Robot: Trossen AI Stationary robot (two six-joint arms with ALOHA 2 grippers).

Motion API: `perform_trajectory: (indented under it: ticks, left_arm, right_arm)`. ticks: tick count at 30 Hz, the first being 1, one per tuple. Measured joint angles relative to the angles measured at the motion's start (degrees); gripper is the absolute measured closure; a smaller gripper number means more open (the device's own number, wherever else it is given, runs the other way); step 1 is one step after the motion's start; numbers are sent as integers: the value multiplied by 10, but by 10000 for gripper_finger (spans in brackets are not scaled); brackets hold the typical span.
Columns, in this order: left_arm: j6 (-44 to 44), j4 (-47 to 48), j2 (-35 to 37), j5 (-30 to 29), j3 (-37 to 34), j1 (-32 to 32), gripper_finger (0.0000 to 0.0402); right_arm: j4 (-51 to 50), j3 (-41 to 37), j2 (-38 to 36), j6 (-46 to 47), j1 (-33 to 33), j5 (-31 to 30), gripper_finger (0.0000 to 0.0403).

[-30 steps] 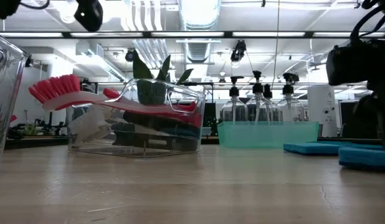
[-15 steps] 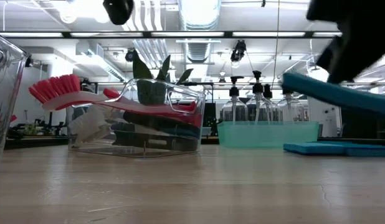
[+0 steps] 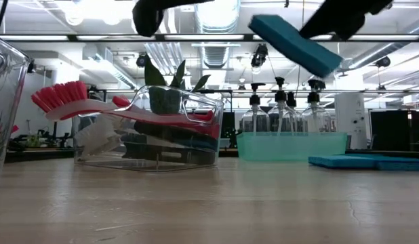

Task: Pick & Place Kitchen Sink Supplies
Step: Put the blue sponge into the bottom transparent bin

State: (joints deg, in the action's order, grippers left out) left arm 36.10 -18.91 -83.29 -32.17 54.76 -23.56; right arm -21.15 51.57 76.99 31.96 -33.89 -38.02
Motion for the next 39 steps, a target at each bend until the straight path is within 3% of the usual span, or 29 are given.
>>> perform_trajectory:
  ticks: [12, 29, 33, 39]
  left_arm:
    - [-11, 44, -60, -21, 64, 4, 197]
    - [-2, 44, -80, 0, 76, 8, 203]
    - [-5, 44, -80, 1, 76, 9, 249]
    - [-24, 44, -78, 18, 76, 11, 374]
  right_arm:
    - [5, 43, 0, -55, 0, -51, 395]
    - [70, 46, 0, -114, 9, -71, 395]
    - [72, 46, 0, -114, 9, -67, 394]
    - [84, 45, 0, -129, 9, -62, 394]
